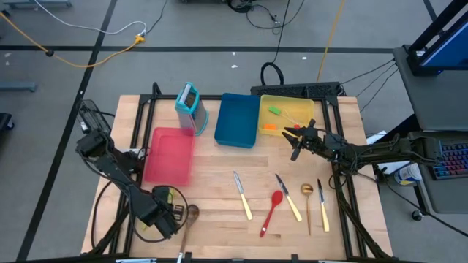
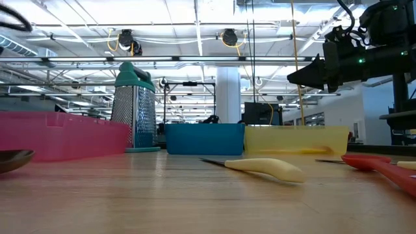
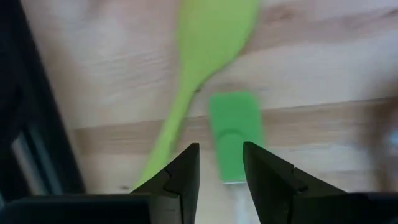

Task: Pick & Place Kitchen Items
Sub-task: Put the green spatula into the yellow bin

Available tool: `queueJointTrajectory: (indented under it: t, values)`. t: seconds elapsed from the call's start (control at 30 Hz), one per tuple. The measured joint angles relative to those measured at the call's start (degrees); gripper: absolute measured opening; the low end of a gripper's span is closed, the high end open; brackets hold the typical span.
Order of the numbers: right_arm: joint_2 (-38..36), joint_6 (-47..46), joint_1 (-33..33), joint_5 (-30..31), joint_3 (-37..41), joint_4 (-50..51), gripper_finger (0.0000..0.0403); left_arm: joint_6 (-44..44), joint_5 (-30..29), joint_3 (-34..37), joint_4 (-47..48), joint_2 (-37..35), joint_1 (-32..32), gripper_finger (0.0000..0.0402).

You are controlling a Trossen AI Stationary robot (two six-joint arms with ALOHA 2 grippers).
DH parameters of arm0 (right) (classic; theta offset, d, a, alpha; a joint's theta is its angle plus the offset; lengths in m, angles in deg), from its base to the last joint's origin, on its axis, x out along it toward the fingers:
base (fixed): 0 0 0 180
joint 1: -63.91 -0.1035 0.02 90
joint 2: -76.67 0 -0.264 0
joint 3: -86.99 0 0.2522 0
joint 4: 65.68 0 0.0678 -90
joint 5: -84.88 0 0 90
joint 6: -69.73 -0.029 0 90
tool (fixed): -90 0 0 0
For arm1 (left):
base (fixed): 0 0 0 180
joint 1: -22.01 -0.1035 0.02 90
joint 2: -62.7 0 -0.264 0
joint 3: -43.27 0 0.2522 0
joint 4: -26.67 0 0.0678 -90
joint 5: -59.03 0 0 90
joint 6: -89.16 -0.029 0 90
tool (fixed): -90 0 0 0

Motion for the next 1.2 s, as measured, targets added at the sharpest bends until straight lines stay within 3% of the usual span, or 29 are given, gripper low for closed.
queueJointTrajectory:
  t: [0.1, 0.27, 0.47, 0.77, 0.93, 1.2]
  values:
    - [0.0, 0.0, 0.01, 0.0, 0.0, 0.03, 0.01, 0.14, -3.19, -0.02, -2.87, -0.82, -0.3, 0.0127]
    - [0.0, 0.0, 0.0, 0.0, 0.0, 0.25, 0.01, 0.19, -1.11, -0.05, -3.95, 0.25, -0.3, 0.0127]
    - [0.0, 0.0, -0.01, 0.0, 0.0, 0.24, 0.01, -0.91, -2.79, -0.01, -3.53, 0.53, -0.23, 0.0132]
    - [0.0, 0.0, 0.0, 0.0, 0.0, 0.26, 0.01, -1.76, -2.59, 2.17, -4.17, 0.53, 0.44, 0.0217]
    - [0.0, 0.0, 0.0, 0.0, 0.0, 0.27, 0.01, 0.18, -1.68, 6.17, -13.4, 0.47, 1.03, 0.0264]
    - [0.0, 0.0, 0.0, 0.0, 0.0, 0.26, 0.01, 1.07, -1.17, 7.08, -13.85, 0.32, 0.91, 0.0261]
